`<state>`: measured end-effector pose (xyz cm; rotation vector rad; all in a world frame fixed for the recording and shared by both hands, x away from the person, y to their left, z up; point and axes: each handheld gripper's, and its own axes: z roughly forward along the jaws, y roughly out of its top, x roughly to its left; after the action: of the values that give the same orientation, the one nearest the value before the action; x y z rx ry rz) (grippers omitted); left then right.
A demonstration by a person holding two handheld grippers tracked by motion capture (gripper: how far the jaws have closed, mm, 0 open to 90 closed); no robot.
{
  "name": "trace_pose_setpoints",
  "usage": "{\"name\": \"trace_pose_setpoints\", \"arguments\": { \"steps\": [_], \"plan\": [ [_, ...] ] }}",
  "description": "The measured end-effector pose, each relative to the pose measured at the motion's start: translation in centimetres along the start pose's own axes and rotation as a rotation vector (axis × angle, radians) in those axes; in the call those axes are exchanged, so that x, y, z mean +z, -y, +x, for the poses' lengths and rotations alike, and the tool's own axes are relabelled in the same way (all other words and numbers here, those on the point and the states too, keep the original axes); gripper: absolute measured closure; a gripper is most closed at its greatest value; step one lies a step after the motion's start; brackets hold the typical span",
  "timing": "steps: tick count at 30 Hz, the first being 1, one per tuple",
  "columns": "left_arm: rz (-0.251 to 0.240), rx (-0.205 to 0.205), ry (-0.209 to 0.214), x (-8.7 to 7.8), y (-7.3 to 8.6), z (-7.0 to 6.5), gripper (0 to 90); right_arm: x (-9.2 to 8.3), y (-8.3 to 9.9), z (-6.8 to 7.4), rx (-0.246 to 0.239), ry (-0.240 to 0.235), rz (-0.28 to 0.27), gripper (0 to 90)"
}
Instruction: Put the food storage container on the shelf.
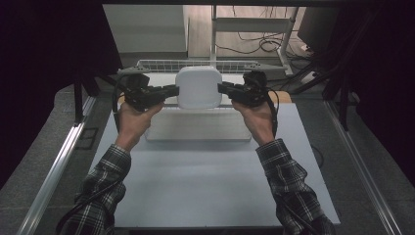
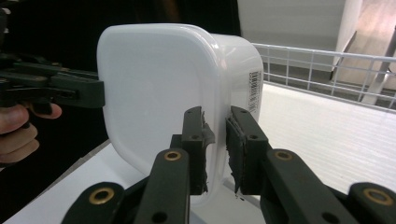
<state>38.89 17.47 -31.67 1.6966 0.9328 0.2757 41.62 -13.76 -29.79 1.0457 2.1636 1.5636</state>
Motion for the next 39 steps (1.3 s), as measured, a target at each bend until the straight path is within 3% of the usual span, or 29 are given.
{"name": "trace_pose_setpoints", "arguments": {
  "steps": [14, 24, 29, 34, 39],
  "plan": [
    [-0.011, -0.022, -0.014, 1.3, -0.5, 0.9, 74.4, 1.5, -0.4, -0.9, 0.029, 0.028, 0.011, 69.7],
    [0.014, -0.006, -0.052, 2.3, -0.7, 1.4, 67.5, 2.6, -0.8, -0.7, 0.000, 0.063, 0.016, 63.3],
    [0.016, -0.016, -0.055, 2.7, -0.7, 1.6, 64.7, 3.0, -0.6, -1.1, 0.015, 0.060, 0.015, 61.0],
    [0.045, 0.003, -0.097, 3.2, -1.0, 1.6, 58.3, 3.4, -0.9, -1.0, -0.009, 0.073, 0.026, 55.6],
    [0.043, -0.030, -0.104, 3.6, -1.1, 2.0, 50.4, 3.8, -1.0, -1.2, -0.015, 0.105, 0.023, 50.1]
  ]
}}
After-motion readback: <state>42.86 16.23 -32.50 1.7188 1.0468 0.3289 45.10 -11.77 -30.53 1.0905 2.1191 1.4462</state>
